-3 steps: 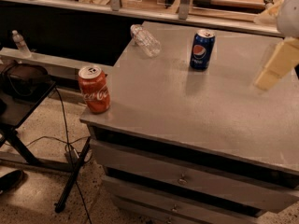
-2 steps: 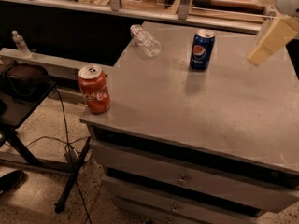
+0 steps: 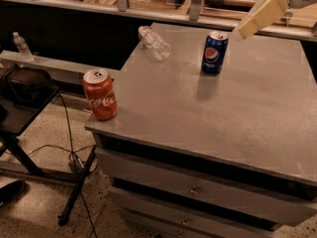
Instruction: Knock pepsi can over
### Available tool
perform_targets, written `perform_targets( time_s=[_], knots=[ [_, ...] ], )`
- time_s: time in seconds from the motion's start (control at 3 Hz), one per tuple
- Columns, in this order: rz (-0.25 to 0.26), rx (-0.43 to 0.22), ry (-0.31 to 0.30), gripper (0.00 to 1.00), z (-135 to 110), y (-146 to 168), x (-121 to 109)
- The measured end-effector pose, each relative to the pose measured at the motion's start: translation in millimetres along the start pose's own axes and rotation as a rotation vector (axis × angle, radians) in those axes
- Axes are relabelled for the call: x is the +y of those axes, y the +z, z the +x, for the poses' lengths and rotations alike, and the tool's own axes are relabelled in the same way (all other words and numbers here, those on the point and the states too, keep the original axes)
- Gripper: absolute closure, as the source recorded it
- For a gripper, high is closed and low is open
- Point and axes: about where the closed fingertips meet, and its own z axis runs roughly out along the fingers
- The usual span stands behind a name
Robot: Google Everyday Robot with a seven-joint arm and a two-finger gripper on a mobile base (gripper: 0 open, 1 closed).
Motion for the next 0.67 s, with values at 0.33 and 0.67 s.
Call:
perform_targets(
  time_s=[0.33, 0.67],
  knots=[
    [0.010, -0.124, 0.110, 0.00, 9.6, 29.4, -13.2],
    [0.041, -0.233, 0.167, 0.00, 20.2, 59.0, -22.9]
  ],
)
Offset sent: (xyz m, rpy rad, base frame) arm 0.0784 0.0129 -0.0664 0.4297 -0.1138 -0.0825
